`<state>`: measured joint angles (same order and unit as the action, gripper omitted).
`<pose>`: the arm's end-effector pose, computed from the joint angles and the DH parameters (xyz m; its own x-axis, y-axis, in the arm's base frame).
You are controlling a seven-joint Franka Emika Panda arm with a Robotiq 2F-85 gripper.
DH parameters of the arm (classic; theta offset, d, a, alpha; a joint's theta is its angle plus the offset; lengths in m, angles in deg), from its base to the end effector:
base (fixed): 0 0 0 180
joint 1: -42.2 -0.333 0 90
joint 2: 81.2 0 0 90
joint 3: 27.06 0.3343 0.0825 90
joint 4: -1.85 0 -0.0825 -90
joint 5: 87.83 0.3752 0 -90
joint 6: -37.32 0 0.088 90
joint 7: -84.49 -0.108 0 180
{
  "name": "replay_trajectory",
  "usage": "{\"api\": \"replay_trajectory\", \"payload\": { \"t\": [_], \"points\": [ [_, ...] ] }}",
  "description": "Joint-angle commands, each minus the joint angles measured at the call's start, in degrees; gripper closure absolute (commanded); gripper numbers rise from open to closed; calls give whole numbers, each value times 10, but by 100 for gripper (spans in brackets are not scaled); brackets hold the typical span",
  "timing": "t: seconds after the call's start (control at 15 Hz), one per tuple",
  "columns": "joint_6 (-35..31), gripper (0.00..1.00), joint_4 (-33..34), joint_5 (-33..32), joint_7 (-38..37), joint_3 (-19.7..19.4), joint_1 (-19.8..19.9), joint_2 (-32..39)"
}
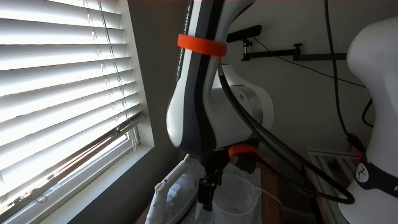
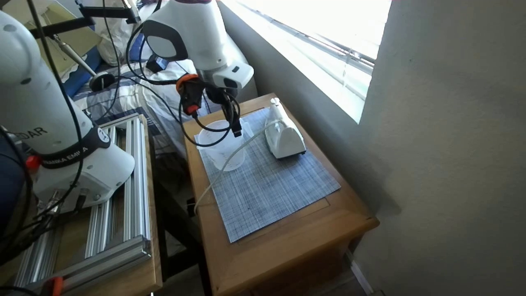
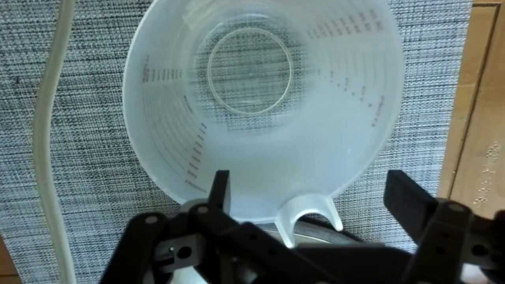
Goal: Pick up the clear measuring cup and place it the right side up on the blue mat
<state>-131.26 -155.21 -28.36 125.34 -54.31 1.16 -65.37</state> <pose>0.3600 0.0149 0.1703 0.9980 -0.0533 0.0340 -0.0513 -0.9969 -0.0594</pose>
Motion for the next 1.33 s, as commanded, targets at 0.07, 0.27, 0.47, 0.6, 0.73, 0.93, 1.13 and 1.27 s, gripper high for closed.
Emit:
{"api": "replay_trajectory", "payload": {
  "t": [0.07,0.27,0.47,0.6,0.73,0.93,1.13,1.27],
  "points": [
    [34,0,-6,-80,-4,-105,-79,-24],
    [60,0,-5,-128,-13,-181,-134,-23],
    [91,0,-4,-175,-16,-262,-192,-26],
    [124,0,-4,-209,-13,-320,-230,-35],
    [152,0,-5,-240,-15,-379,-273,-44],
    [179,0,-4,-272,-16,-468,-343,-53],
    [176,0,0,-252,-2,-475,-352,-33],
    [185,0,0,-259,-2,-510,-383,-36]
  ]
}}
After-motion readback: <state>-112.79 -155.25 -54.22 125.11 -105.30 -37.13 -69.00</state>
